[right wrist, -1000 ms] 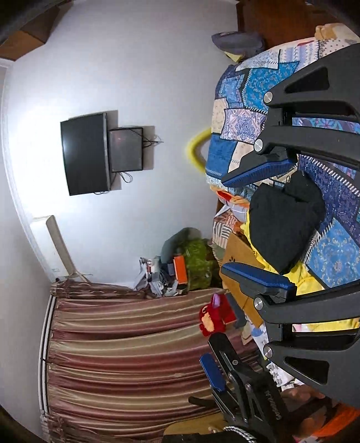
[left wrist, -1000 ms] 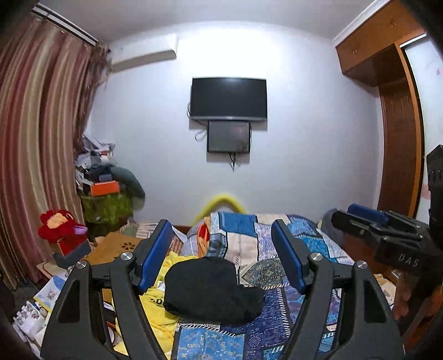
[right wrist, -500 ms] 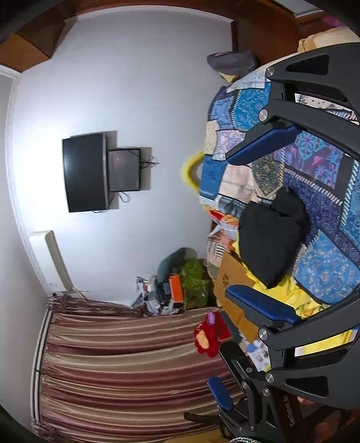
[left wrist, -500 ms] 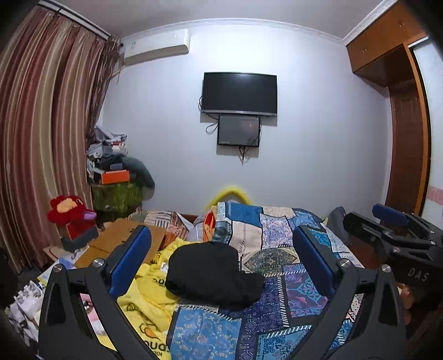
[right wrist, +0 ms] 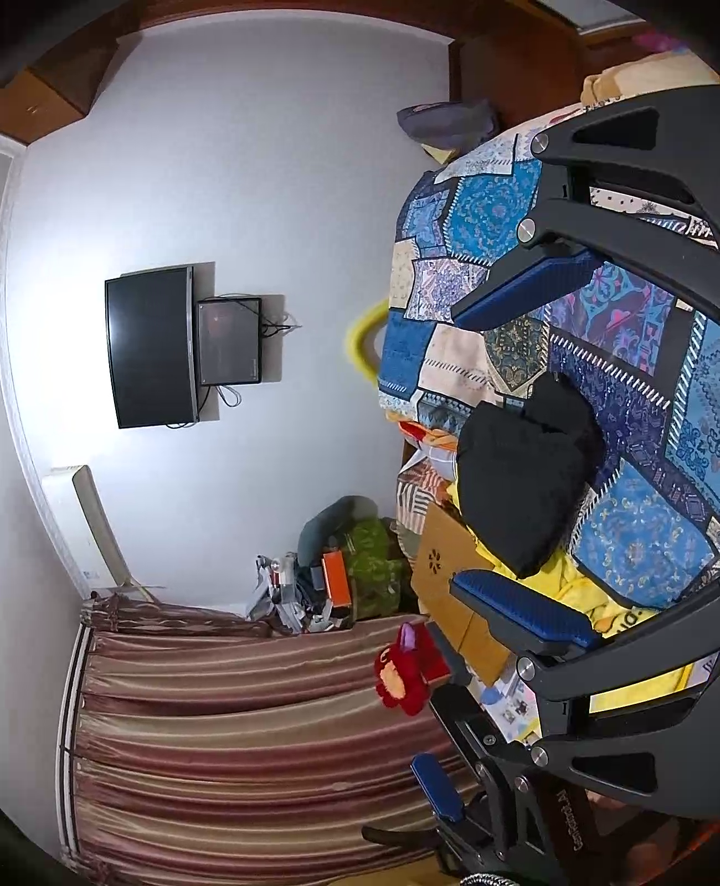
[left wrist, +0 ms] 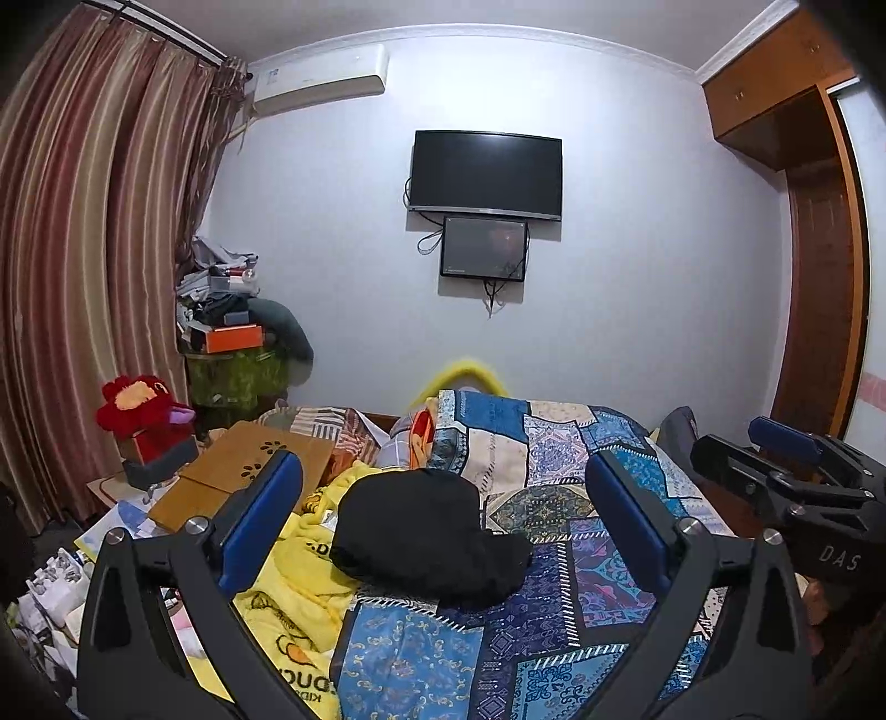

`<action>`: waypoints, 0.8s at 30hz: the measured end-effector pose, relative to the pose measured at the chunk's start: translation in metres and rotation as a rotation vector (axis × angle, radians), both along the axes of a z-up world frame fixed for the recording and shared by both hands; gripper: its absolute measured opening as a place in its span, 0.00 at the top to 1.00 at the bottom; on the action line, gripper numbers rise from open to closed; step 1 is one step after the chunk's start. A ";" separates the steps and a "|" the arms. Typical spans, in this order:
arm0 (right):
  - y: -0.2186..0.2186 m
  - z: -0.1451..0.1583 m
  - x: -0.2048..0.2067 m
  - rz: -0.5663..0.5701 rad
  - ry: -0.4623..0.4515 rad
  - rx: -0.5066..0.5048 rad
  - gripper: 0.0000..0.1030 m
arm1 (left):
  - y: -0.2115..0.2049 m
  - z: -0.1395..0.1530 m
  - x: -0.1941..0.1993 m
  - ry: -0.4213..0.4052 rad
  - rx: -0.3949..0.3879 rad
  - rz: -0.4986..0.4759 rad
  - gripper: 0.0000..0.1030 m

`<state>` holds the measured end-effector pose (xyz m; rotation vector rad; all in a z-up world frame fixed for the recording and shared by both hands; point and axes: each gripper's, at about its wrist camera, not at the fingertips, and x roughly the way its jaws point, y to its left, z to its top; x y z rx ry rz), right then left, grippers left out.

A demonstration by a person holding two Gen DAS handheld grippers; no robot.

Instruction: Fold large clothes

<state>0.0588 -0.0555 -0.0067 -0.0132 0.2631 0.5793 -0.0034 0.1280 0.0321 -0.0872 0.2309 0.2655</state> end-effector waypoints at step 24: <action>-0.005 -0.001 0.003 -0.001 0.044 -0.008 0.16 | 0.005 -0.007 0.008 0.027 -0.021 0.000 0.01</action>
